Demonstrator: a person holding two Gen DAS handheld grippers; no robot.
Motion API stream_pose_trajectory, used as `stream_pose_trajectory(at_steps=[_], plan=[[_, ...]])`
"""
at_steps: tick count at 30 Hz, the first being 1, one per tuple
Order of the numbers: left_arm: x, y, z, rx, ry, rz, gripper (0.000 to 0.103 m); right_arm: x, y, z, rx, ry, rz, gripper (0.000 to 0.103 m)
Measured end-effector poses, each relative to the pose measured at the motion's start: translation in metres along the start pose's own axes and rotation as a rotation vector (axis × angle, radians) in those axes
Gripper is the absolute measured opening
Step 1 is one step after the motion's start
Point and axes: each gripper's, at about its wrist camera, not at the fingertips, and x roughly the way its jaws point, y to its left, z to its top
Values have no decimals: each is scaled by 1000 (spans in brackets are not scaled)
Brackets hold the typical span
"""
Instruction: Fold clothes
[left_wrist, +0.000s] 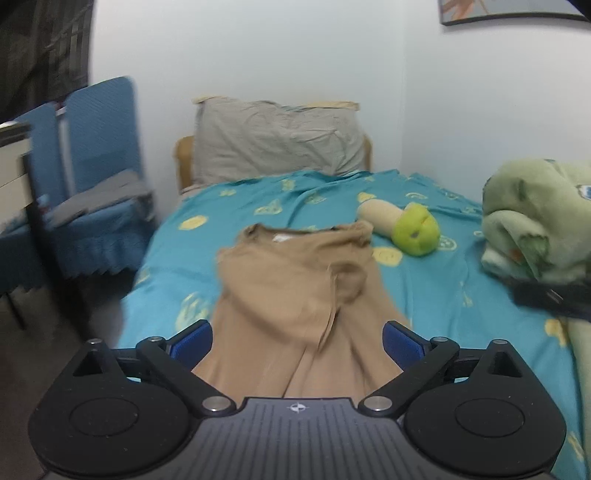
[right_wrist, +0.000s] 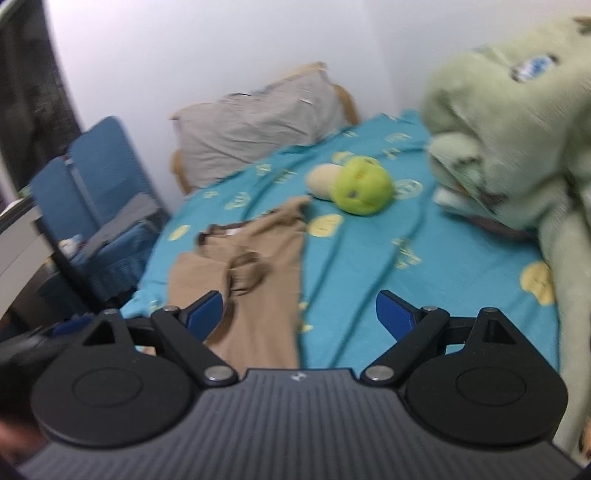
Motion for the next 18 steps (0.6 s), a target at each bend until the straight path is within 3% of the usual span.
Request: stream_pose_trajectory(at_steps=[4, 7, 12, 14, 18], plan=[[-45, 14, -22, -79, -16, -40, 103, -2, 15, -6, -67, 22, 72, 91], [-50, 20, -35, -83, -19, -33, 103, 0, 26, -14, -103, 71, 120, 91], [-44, 35, -39, -125, -1, -96, 103, 13, 47, -19, -167, 100, 196, 91], [-43, 45, -40, -128, -24, -83, 103, 31, 57, -18, -198, 123, 205, 76], [-34, 68, -46, -152, -38, -40, 103, 80, 80, -19, -264, 148, 220, 74]])
